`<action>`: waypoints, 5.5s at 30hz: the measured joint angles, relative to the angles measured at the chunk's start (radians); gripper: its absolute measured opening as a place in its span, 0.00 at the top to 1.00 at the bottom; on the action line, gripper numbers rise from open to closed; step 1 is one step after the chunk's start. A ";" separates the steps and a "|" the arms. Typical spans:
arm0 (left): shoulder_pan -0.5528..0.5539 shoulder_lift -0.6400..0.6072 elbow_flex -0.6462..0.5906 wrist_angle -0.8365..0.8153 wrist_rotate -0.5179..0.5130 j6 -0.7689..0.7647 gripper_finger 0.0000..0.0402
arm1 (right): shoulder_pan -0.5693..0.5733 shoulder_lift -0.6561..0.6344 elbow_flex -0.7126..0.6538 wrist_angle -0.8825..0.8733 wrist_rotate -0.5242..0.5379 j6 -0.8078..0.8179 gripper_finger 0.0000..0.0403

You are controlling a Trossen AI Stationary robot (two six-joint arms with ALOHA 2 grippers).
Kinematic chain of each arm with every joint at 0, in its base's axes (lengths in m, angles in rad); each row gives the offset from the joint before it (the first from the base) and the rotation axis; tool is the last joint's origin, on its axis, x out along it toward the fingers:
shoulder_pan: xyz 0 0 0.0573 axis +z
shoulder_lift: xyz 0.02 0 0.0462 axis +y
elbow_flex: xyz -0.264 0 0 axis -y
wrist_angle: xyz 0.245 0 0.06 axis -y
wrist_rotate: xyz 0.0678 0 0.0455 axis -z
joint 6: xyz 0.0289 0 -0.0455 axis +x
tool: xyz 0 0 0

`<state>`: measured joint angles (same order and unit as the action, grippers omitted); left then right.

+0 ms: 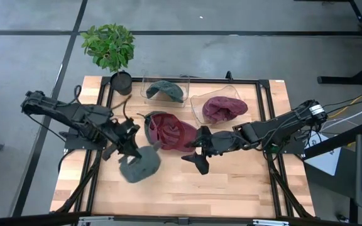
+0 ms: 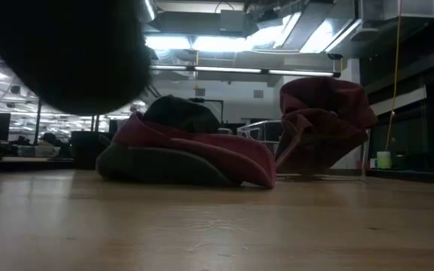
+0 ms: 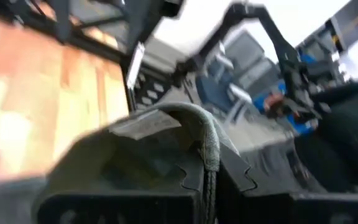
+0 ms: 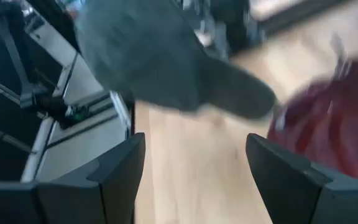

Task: Pick & Place hat
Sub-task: Put the bottom black cap into the left transparent bin

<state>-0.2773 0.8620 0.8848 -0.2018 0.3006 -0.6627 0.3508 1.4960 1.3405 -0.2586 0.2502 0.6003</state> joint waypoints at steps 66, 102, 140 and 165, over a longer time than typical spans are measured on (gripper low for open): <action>0.089 -0.037 0.001 0.520 -0.620 -0.228 0.97 | -0.335 0.144 0.250 0.005 -0.182 -0.816 0.31; 0.090 -0.040 0.001 0.277 -0.860 -0.184 0.97 | -0.335 0.139 0.250 0.242 -0.403 -0.679 0.31; 0.090 0.050 0.001 0.521 -1.045 0.151 0.97 | -0.365 0.138 0.250 0.187 -0.340 -0.069 0.31; 0.089 0.050 0.001 0.520 -1.004 0.185 0.97 | -0.428 0.138 0.251 0.095 -0.299 -0.073 0.94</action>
<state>-0.1879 0.9119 0.8856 0.3180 -0.7034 -0.4781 -0.0769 1.6344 1.5913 -0.1631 -0.0486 0.5274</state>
